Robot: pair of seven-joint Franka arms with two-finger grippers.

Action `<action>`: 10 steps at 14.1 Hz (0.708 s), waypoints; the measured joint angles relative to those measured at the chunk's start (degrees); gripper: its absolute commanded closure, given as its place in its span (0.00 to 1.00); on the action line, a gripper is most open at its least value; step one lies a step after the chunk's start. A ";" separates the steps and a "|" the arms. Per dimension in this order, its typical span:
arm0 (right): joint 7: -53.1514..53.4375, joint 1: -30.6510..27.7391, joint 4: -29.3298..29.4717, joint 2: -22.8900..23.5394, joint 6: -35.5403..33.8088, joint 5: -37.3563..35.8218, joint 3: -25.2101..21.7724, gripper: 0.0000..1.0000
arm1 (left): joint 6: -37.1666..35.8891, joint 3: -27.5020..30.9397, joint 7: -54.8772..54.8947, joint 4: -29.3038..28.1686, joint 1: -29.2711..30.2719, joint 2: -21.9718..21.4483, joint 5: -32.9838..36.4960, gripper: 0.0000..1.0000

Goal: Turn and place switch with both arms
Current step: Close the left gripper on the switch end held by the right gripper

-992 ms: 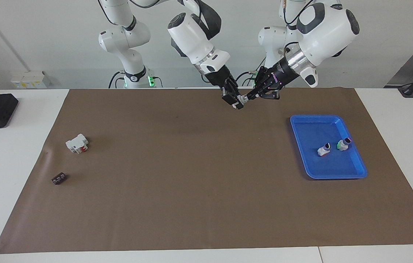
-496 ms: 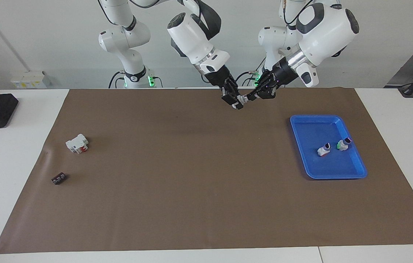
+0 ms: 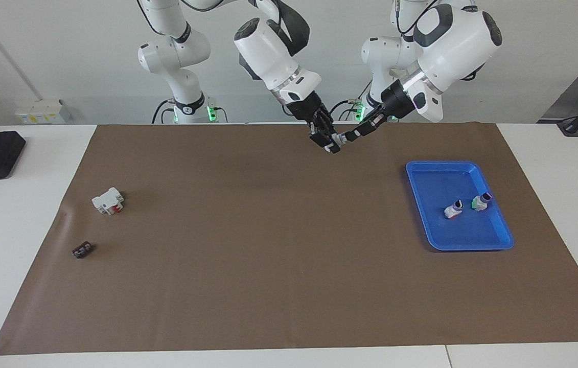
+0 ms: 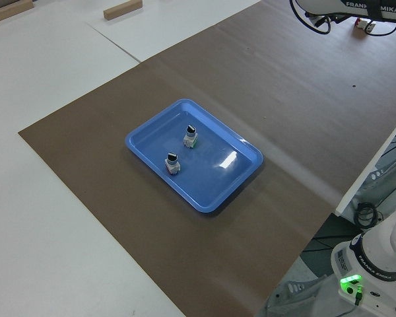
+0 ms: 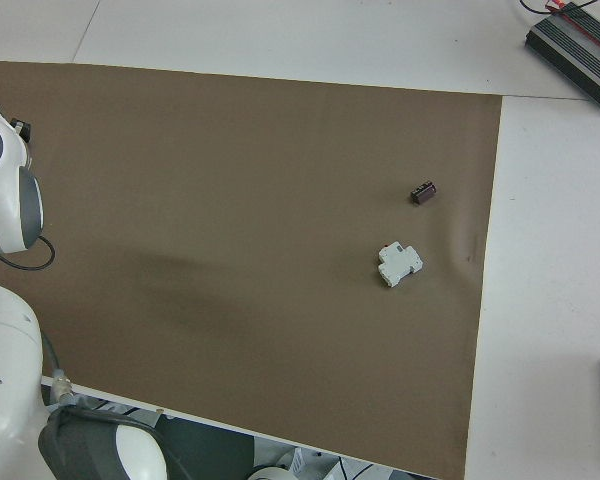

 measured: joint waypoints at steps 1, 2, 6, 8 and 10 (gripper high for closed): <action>0.13 0.00 0.00 0.04 0.00 0.00 0.00 1.00 | 0.14 -0.02 4.16 -0.05 -0.01 0.00 -0.04 1.00; 0.18 0.00 0.00 0.07 0.00 0.00 0.01 1.00 | 0.23 -0.03 8.31 -0.07 -0.02 0.00 -0.07 1.00; 0.22 0.03 -0.03 0.25 0.00 0.00 0.04 1.00 | 0.51 -0.06 23.37 -0.30 -0.05 -0.01 -0.41 1.00; 0.22 0.06 -0.05 0.37 0.00 0.00 0.09 1.00 | 0.52 -0.06 28.54 -0.45 -0.05 -0.02 -0.43 1.00; 0.22 0.10 -0.10 0.51 0.00 0.00 0.14 1.00 | 0.52 -0.06 33.16 -0.68 -0.04 -0.04 -0.44 1.00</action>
